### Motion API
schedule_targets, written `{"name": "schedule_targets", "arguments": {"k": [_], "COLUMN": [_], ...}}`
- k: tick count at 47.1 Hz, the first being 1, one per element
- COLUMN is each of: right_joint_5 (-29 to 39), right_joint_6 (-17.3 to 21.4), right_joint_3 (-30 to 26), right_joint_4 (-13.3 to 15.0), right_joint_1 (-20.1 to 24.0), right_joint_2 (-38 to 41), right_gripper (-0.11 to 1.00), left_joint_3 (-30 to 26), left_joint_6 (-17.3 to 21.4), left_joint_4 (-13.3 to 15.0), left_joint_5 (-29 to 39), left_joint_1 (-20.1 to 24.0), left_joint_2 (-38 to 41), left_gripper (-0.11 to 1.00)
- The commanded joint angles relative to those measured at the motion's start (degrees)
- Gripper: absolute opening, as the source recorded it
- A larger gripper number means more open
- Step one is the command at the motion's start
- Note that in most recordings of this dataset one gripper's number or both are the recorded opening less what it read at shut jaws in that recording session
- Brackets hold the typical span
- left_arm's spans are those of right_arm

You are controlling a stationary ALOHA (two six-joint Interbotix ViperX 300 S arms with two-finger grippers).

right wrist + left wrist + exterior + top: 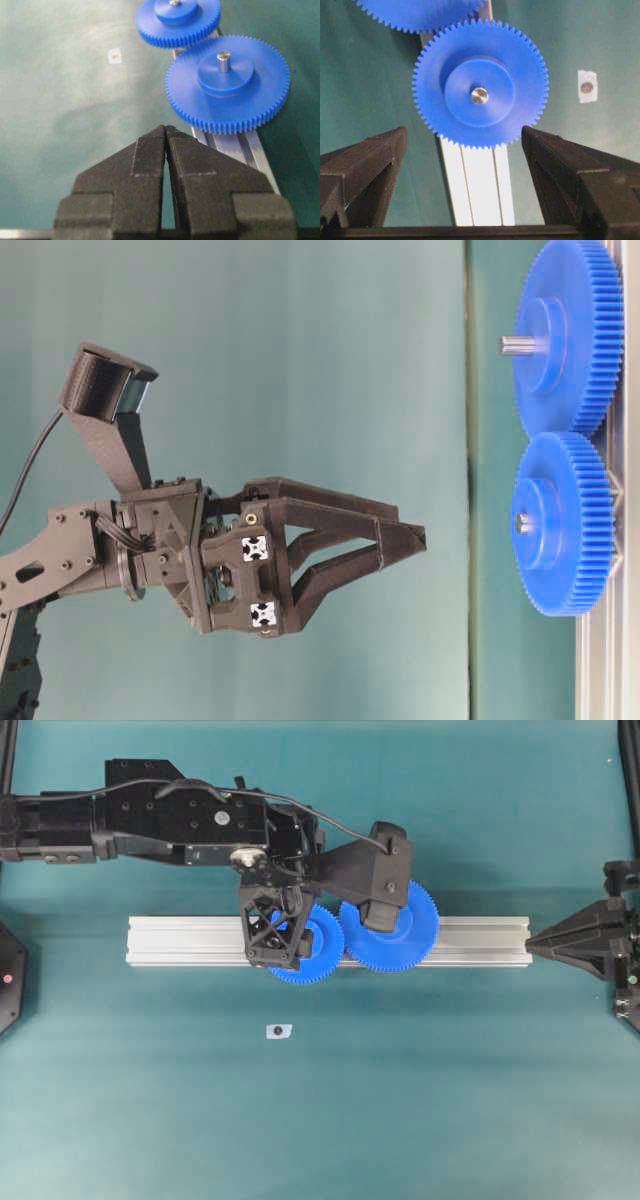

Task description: Find the location of the shaft and insert the small gear.

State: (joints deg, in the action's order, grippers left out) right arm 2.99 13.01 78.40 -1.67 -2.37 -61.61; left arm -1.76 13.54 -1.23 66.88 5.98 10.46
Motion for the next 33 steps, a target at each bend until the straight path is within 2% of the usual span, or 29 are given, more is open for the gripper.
{"name": "schedule_targets", "arguments": {"k": [1, 33], "right_joint_5": [-0.35, -0.35], "right_joint_6": [0.53, 0.53], "right_joint_3": [-0.62, -0.62], "right_joint_4": [0.09, 0.00], "right_joint_1": [-0.09, -0.09], "right_joint_2": [0.35, 0.35], "right_gripper": [0.05, 0.05], "left_joint_3": [-1.49, -1.49], "left_joint_6": [-0.09, -0.35], "left_joint_4": [-0.09, -0.09], "left_joint_5": [-0.09, -0.09], "left_joint_1": [-0.35, -0.97], "left_joint_2": [-2.20, -2.20], "left_gripper": [0.88, 0.88]}}
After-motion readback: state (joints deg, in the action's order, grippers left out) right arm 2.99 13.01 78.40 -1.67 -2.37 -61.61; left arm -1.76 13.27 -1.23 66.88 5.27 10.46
